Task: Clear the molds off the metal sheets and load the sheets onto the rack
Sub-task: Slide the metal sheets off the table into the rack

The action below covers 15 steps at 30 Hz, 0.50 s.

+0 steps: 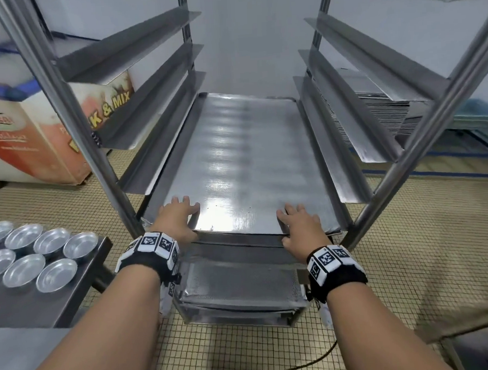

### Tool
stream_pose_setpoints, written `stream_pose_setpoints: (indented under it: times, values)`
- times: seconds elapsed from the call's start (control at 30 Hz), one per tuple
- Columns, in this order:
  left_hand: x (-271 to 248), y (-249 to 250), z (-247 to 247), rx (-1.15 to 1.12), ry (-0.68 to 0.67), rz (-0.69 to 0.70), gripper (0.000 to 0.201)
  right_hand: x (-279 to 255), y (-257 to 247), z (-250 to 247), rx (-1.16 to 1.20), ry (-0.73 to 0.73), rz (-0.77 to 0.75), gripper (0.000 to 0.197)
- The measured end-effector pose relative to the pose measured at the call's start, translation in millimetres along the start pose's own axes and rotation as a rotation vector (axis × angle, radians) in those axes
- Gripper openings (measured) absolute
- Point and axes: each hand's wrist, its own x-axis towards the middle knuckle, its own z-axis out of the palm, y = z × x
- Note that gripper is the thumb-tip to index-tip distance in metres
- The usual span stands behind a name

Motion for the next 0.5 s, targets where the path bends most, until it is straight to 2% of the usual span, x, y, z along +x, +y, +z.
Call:
stream_pose_setpoints:
  times: [0.2, 0.4, 0.5]
  values:
    - [29.5, -2.7, -2.0, -0.025, 0.007, -0.017, 0.085, 29.2, 7.6, -2.2, -0.022, 0.018, -0.01, 0.062]
    - [39.1, -3.7, 0.8, 0.086, 0.048, 0.025, 0.076, 36.4, 10.2, -1.0, -0.03, 0.03, -0.01, 0.064]
    - [29.4, -3.4, 16.2, 0.171, 0.105, -0.014, 0.079, 28.8, 8.2, 4.2, -0.05, 0.052, 0.017, 0.062]
